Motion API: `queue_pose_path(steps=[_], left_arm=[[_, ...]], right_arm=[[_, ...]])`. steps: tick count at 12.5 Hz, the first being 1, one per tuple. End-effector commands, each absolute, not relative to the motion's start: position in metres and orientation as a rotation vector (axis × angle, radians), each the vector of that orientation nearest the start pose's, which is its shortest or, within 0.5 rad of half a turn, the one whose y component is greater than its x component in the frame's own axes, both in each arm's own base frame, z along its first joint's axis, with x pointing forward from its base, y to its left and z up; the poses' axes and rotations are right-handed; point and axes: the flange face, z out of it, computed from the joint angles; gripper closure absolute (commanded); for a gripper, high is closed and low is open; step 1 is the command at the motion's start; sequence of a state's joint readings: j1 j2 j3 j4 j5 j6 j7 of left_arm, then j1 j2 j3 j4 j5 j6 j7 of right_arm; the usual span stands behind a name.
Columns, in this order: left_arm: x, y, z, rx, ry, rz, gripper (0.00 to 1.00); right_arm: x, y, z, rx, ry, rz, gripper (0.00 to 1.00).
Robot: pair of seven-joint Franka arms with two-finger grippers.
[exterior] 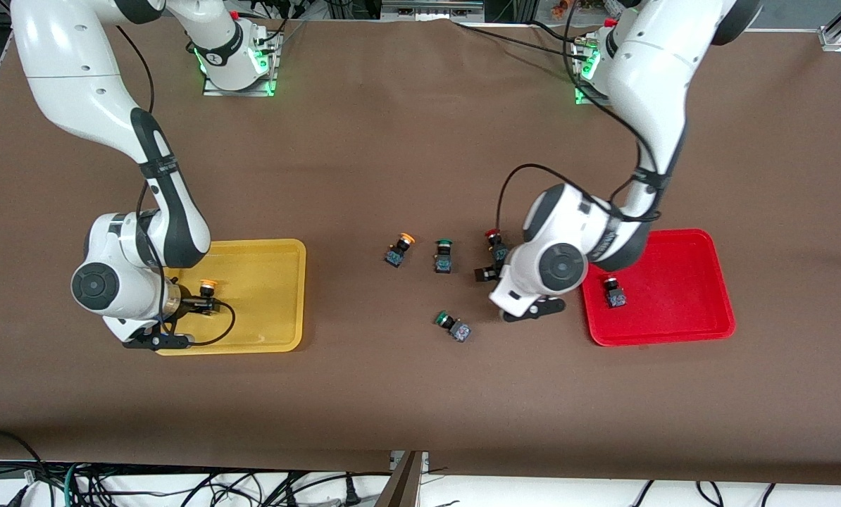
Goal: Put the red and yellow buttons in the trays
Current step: 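Place the buttons in matching trays with the right and left grippers, then grasp second yellow button with the right gripper while the left gripper grasps red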
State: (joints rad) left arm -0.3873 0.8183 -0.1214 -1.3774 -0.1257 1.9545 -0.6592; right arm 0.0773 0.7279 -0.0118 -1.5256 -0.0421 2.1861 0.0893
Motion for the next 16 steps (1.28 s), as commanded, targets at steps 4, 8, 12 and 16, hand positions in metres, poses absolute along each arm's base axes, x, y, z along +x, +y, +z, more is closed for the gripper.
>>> queue_pose_path(steps=[4, 8, 12, 16], left_arm=[[0.587, -0.327, 0.175, -2.981, -0.340, 0.684, 0.00], [0.564, -0.341, 0.160, -2.936, -0.322, 0.742, 0.60], [0.577, -0.326, 0.175, -2.948, -0.340, 0.719, 0.87], [0.613, -0.240, 0.246, -2.971, -0.266, 0.824, 0.90]], right_arm=[[0.690, 0.197, 0.277, -3.114, 0.332, 0.095, 0.00], [0.644, 0.334, 0.243, -3.035, 0.717, 0.033, 0.00], [0.603, 0.409, 0.220, -3.000, 0.793, 0.013, 0.00], [0.579, 0.443, 0.201, -2.990, 0.800, 0.006, 0.00]])
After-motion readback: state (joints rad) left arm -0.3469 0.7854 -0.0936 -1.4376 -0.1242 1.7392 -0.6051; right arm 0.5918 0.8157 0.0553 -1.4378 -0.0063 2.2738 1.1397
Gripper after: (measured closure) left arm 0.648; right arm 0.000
